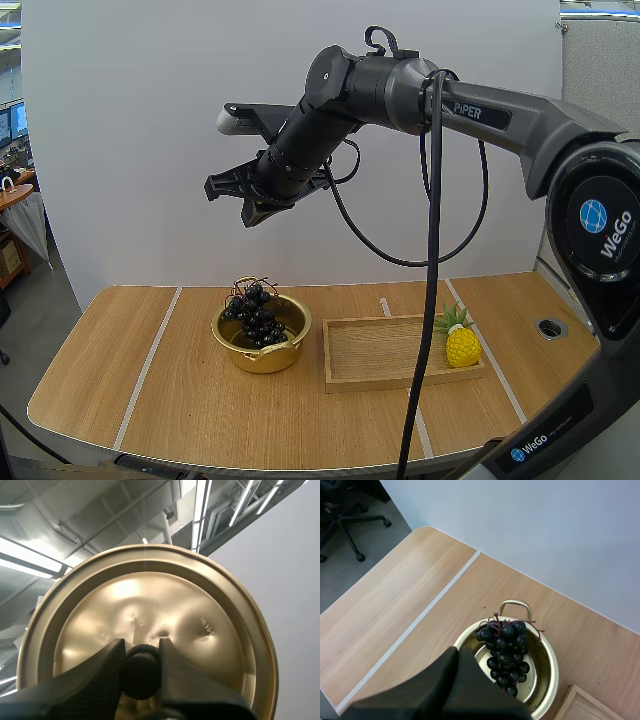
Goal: Open the pot, put the grape inside, and close it
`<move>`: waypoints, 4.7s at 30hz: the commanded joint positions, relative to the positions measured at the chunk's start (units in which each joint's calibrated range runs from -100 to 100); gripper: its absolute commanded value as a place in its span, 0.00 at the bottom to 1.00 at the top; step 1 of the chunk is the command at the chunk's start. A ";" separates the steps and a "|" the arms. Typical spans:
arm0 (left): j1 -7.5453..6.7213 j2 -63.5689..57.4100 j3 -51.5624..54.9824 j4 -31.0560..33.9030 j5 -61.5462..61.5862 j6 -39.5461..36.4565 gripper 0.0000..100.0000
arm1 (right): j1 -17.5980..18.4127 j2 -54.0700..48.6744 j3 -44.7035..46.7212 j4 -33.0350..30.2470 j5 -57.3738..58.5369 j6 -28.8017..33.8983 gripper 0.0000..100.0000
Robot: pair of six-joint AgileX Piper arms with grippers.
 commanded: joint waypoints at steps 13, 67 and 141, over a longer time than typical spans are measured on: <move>-0.14 -0.18 -0.43 0.39 -2.94 -0.57 0.00 | 0.62 17.60 -0.24 -0.27 -19.67 -1.99 0.00; -0.14 -0.18 -0.43 0.39 -2.94 -0.57 0.00 | 0.62 32.45 14.28 -5.24 -25.53 -3.68 0.00; -0.14 -0.18 -0.43 0.39 -2.94 -0.57 0.00 | 0.70 28.79 10.42 -1.60 -23.18 -7.01 0.00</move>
